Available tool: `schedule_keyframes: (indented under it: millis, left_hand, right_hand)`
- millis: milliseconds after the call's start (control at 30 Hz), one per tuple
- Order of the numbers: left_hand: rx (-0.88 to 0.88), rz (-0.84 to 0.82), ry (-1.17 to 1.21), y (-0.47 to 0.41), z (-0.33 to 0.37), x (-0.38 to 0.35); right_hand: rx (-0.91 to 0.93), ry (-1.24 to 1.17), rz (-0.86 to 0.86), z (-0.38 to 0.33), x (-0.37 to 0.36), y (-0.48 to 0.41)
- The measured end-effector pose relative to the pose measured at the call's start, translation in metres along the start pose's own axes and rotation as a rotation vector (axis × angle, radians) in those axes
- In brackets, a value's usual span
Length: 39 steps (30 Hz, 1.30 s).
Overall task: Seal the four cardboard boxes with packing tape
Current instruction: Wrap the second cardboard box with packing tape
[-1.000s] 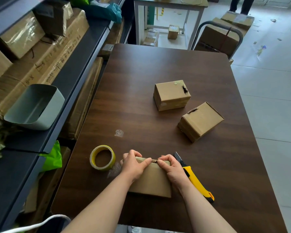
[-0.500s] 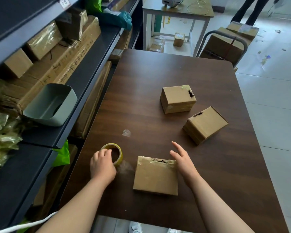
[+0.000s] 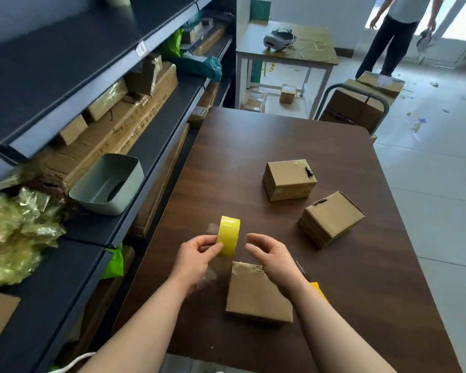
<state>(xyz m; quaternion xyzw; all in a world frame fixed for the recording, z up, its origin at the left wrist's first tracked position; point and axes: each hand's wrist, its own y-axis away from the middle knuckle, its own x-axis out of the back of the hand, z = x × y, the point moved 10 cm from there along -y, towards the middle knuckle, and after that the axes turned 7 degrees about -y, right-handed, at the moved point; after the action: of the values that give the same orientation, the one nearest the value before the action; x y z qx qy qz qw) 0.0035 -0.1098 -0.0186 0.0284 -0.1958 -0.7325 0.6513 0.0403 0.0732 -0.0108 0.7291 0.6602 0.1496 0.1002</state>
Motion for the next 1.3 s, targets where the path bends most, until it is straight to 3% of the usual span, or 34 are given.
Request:
schedule_keyframes:
  millis: [167, 367, 600, 833, 1167, 1300]
  left_hand:
    - [-0.066, -0.109, 0.056, 0.019, 0.022, -0.022]
    - [-0.276, 0.098, -0.172, 0.030, 0.065, -0.014]
    - [-0.293, 0.051, -0.263, 0.033, 0.073, -0.028]
    - [-0.141, 0.004, -0.175, 0.032, 0.069, -0.037]
    - [-0.342, 0.108, -0.292, 0.041, 0.089, -0.037]
    - [-0.534, 0.019, -0.383, 0.044, 0.104, -0.048]
  right_hand:
    - [0.050, -0.181, -0.065, -0.025, -0.006, 0.017]
    - [0.055, -0.163, -0.019, -0.029, 0.009, 0.034]
    - [0.051, -0.152, 0.002, -0.028, 0.020, 0.045]
    - [0.102, -0.026, 0.036, -0.031, 0.026, 0.049]
    - [0.188, 0.021, 0.056, -0.042, 0.026, 0.051]
    - [0.219, 0.066, 0.045, -0.046, 0.025, 0.049]
